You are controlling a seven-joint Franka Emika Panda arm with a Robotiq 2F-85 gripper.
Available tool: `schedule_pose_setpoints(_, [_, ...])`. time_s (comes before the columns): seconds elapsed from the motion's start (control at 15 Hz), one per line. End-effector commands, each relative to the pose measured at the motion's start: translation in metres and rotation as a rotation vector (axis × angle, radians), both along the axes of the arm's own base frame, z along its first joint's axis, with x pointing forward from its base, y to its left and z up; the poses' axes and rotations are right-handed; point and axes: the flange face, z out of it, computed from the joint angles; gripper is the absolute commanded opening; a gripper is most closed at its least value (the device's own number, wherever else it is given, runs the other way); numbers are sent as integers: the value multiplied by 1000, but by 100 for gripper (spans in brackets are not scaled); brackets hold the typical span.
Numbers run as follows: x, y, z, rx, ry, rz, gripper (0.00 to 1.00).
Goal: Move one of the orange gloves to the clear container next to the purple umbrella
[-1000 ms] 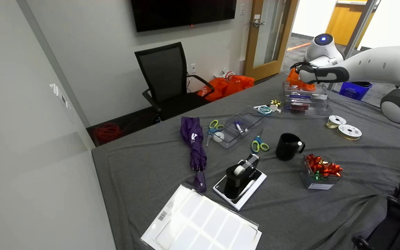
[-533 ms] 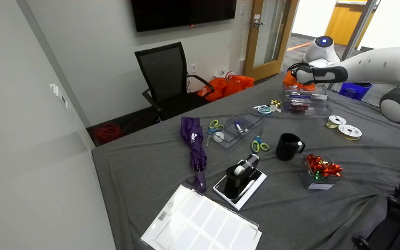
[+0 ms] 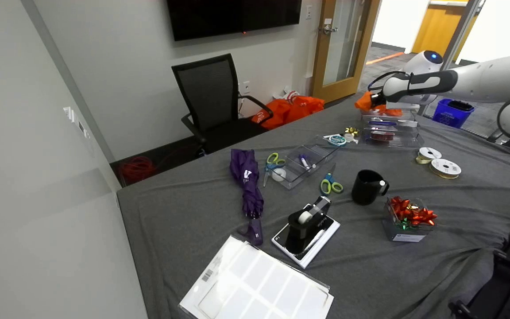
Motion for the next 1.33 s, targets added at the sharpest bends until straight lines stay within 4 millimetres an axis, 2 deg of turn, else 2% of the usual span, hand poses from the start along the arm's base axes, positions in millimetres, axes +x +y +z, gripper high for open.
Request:
schedule_pose_setpoints(0.0, [-20, -4, 9, 51, 17, 44, 0])
schedule_pose_setpoints(0.6, [-65, 6, 14, 64, 133, 39, 0])
schedule_pose_setpoints(0.93, [-101, 11, 20, 31, 138, 76, 0])
schedule_pose_setpoints(1.0, [-74, 4, 12, 40, 134, 49, 0])
schedule_pose_setpoints(1.27, [-75, 4, 11, 37, 134, 48, 1])
